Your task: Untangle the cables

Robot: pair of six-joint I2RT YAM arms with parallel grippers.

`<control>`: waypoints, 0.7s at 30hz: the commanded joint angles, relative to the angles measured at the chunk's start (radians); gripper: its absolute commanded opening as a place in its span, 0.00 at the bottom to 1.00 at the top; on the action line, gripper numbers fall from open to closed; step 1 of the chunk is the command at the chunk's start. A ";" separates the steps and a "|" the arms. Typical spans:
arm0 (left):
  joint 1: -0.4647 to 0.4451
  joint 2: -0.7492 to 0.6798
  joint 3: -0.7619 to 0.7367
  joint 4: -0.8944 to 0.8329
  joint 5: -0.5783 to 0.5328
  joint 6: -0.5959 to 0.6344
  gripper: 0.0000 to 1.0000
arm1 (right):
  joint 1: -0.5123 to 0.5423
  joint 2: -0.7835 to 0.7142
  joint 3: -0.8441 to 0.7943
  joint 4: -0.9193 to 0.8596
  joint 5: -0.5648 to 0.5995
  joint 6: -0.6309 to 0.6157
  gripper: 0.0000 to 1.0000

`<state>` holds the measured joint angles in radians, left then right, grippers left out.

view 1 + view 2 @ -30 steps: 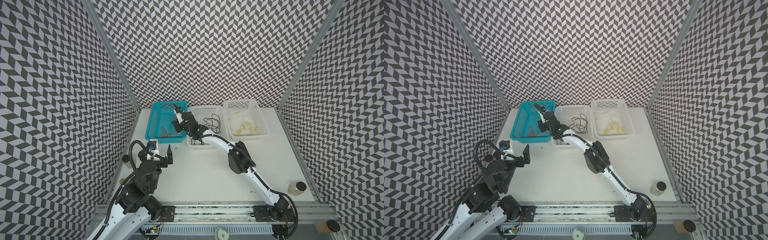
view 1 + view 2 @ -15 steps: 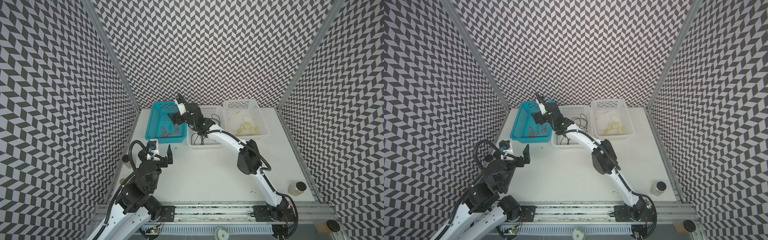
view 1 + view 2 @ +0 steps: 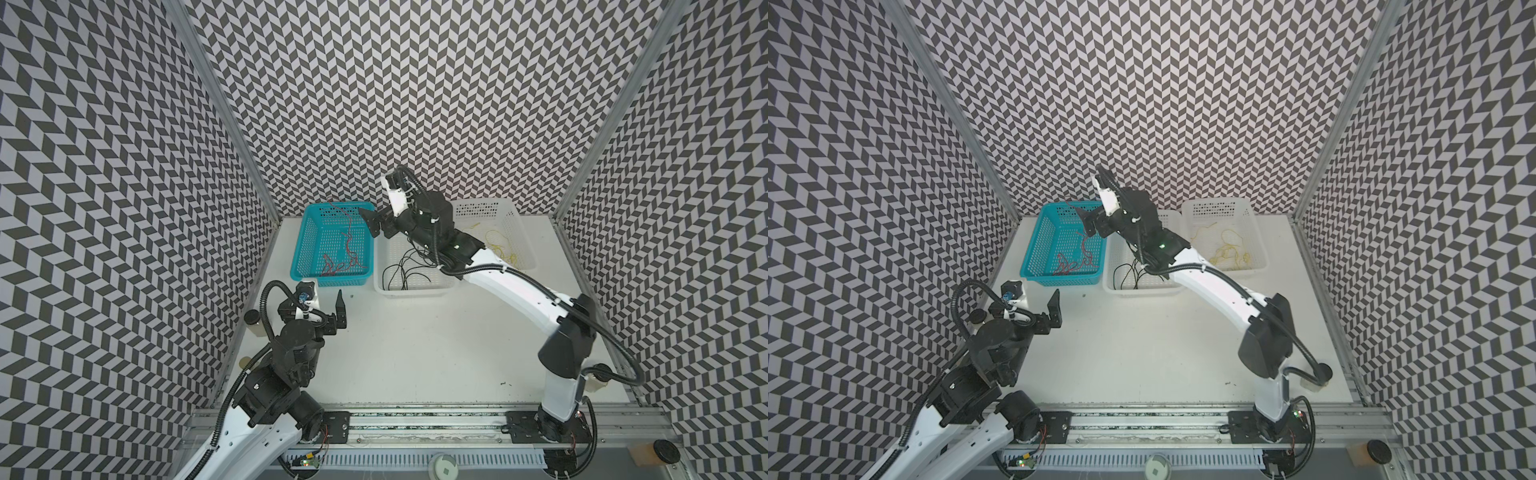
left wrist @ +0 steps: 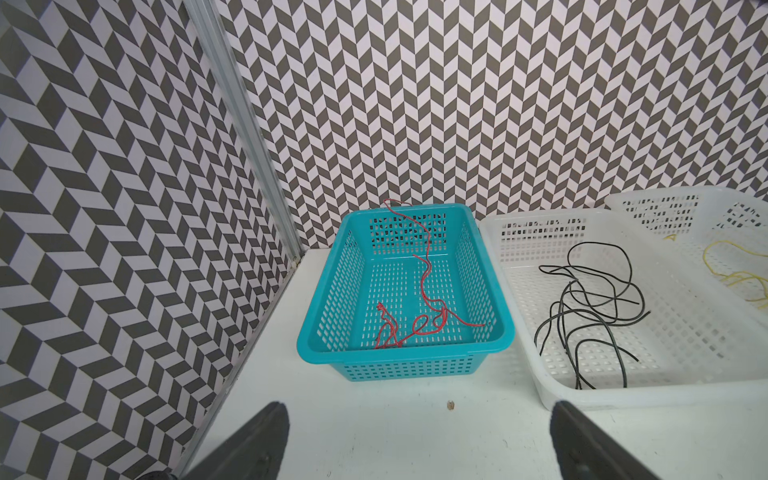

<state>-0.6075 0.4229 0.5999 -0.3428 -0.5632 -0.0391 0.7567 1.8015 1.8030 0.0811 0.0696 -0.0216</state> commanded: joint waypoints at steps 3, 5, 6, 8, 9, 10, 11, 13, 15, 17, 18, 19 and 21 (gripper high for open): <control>0.006 0.016 0.005 0.016 -0.012 -0.040 1.00 | -0.008 -0.301 -0.255 0.006 0.132 -0.107 1.00; 0.008 0.019 0.007 0.014 -0.018 -0.058 1.00 | -0.017 -0.417 -0.398 0.034 0.201 -0.107 1.00; 0.008 0.024 0.007 0.014 -0.023 -0.070 1.00 | -0.027 -0.480 -0.468 0.047 0.219 -0.102 1.00; 0.008 0.039 0.011 0.012 -0.013 -0.078 1.00 | -0.057 -0.586 -0.588 0.038 0.236 -0.076 1.00; 0.008 0.042 0.017 0.005 -0.007 -0.084 1.00 | -0.076 -0.638 -0.638 0.018 0.242 -0.057 1.00; 0.008 0.080 0.024 -0.002 -0.004 -0.091 1.00 | -0.095 -0.688 -0.686 -0.001 0.248 -0.039 1.00; 0.008 0.093 0.031 -0.008 -0.003 -0.095 1.00 | -0.110 -0.727 -0.726 -0.014 0.252 -0.023 1.00; 0.009 0.117 0.046 -0.021 -0.005 -0.125 1.00 | -0.148 -0.820 -0.820 -0.037 0.270 0.009 1.00; 0.011 0.129 0.033 -0.018 -0.004 -0.151 1.00 | -0.177 -0.900 -0.900 -0.056 0.302 0.031 1.00; 0.012 0.131 -0.003 0.022 0.024 -0.129 1.00 | -0.204 -0.967 -0.981 -0.073 0.344 0.059 1.00; 0.012 0.130 -0.017 0.042 0.023 -0.125 1.00 | -0.216 -0.998 -1.025 -0.071 0.372 0.074 1.00; 0.012 0.132 -0.020 0.051 0.004 -0.141 1.00 | -0.226 -1.023 -1.061 -0.071 0.393 0.084 1.00; 0.018 0.135 -0.017 0.065 -0.030 -0.193 1.00 | -0.245 -1.062 -1.133 -0.078 0.427 0.081 1.00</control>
<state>-0.6018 0.5594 0.5884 -0.3271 -0.5560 -0.1638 0.5323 0.7822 0.7376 -0.0044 0.4080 0.0319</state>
